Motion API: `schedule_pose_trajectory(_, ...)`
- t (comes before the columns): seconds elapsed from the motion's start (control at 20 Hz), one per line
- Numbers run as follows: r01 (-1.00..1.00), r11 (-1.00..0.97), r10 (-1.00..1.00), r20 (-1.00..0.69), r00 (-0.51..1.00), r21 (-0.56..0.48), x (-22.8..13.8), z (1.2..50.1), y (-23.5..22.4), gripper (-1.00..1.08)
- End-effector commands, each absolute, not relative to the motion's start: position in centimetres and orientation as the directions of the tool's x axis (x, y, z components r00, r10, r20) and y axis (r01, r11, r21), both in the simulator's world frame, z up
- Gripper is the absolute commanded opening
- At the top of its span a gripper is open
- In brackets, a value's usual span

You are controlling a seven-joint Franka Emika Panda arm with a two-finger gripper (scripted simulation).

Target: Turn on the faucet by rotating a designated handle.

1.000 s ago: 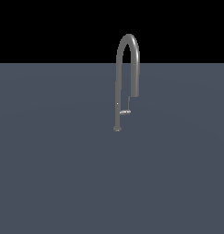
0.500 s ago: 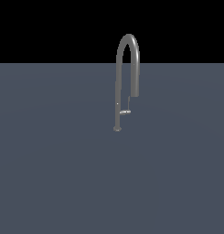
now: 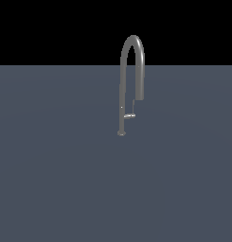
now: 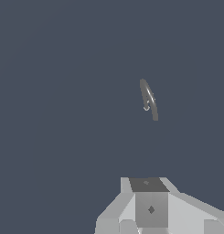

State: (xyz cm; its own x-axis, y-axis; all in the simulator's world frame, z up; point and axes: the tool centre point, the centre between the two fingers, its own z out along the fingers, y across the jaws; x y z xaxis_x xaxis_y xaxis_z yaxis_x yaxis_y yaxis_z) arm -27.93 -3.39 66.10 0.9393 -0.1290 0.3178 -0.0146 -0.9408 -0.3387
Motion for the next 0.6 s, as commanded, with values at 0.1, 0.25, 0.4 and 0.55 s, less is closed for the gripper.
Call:
schedule_pose_trajectory(0.1,-0.010,-0.890,-0.181,0.334,0.925,-0.455,-28.6,69.0,-6.1,-1.00)
schedule_pose_trajectory(0.25,-0.010,-0.846,-0.217,0.327,0.920,-0.533,-28.7,70.5,-8.2,-1.00)
schedule_pose_trajectory(0.4,-0.012,-0.794,-0.250,0.308,0.918,-0.607,-28.5,71.5,-10.5,-1.00)
schedule_pose_trajectory(0.55,-0.020,-0.735,-0.281,0.277,0.919,-0.678,-28.0,72.1,-13.0,-1.00)
